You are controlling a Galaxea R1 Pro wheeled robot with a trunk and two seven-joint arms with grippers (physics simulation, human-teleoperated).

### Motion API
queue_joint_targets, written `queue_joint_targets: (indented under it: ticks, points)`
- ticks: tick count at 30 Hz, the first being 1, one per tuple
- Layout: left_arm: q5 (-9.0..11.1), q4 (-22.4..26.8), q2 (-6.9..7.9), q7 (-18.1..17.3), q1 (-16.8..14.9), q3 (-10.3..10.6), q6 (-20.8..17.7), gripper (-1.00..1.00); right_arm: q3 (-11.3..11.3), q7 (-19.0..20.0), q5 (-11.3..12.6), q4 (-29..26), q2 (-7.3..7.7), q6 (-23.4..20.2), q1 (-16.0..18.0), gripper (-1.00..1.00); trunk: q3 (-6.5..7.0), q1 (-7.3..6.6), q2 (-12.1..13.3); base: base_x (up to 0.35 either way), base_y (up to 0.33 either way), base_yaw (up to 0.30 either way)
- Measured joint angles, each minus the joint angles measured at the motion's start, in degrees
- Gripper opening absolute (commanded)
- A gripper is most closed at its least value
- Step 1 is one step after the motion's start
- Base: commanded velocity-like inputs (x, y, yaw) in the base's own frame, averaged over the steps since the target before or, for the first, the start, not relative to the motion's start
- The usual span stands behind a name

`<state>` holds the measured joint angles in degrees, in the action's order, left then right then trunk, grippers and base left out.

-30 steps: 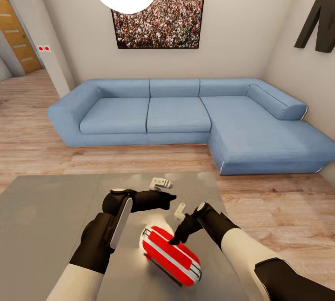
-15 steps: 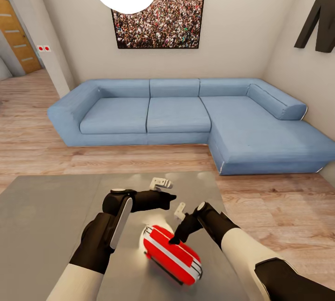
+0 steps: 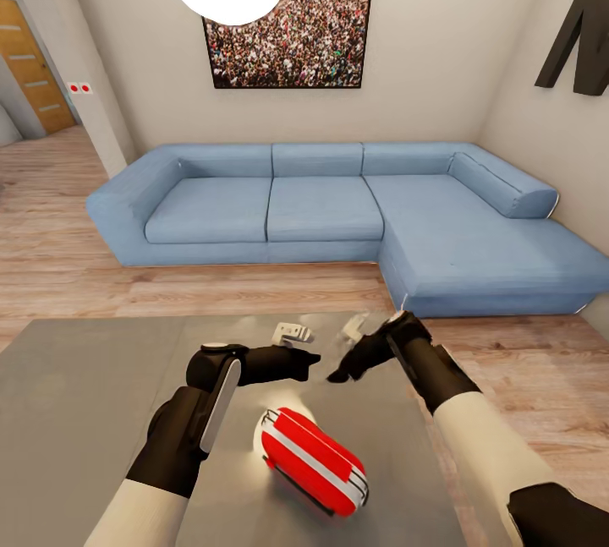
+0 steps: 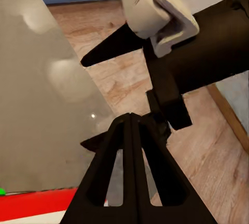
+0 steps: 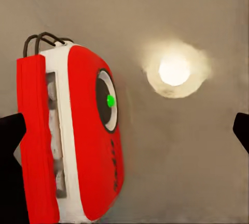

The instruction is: Turn on the radio receiver that's on the table in the living room.

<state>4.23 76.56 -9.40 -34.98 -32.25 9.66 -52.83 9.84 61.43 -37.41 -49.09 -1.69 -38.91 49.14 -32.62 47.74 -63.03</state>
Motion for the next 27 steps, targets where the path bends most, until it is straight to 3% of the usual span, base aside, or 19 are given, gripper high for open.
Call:
queue_joint_targets:
  ticks: [4, 12, 15, 19, 24, 27]
  points:
    - [-0.01, -0.02, 0.00, 0.00, 0.00, 0.00, 0.00, -1.00, -0.03, 6.46, 0.10, -7.77, 5.17, -4.08, -0.01, 1.00, 0.00, 0.00, 0.00, 0.000, 0.000, 0.000]
    - [-0.13, -0.04, 0.09, 0.00, 0.00, 0.00, 0.01, -1.00, -0.21, 8.28, 0.20, -9.46, 10.81, -4.91, -0.03, 1.00, 0.00, 0.00, 0.00, 0.000, 0.000, 0.000]
    - [-0.22, -0.08, 0.34, 0.00, 0.00, 0.00, 0.00, -1.00, -2.03, 8.41, 0.23, -9.51, 13.05, -4.82, -0.01, 1.00, 0.00, 0.00, 0.00, 0.000, 0.000, 0.000]
    - [-0.30, -0.09, 0.65, 0.00, 0.00, 0.05, -0.06, -1.00, -4.51, 8.46, 0.35, -9.10, 14.61, -4.86, -0.01, 1.00, 0.00, 0.00, 0.00, 0.000, 0.000, 0.000]
    - [-0.35, -0.09, 0.77, 0.10, 0.00, 0.12, -0.08, -1.00, -8.41, 8.51, 0.38, -8.80, 15.46, -4.81, -0.15, 1.00, 0.00, 0.00, 0.00, 0.000, 0.000, 0.000]
    - [-0.47, -0.09, 0.78, 0.28, -0.01, 0.16, -0.09, -1.00, -9.14, 8.58, 0.40, -8.73, 16.07, -4.55, -0.47, 1.00, 0.00, 0.00, 0.00, 0.000, 0.000, 0.000]
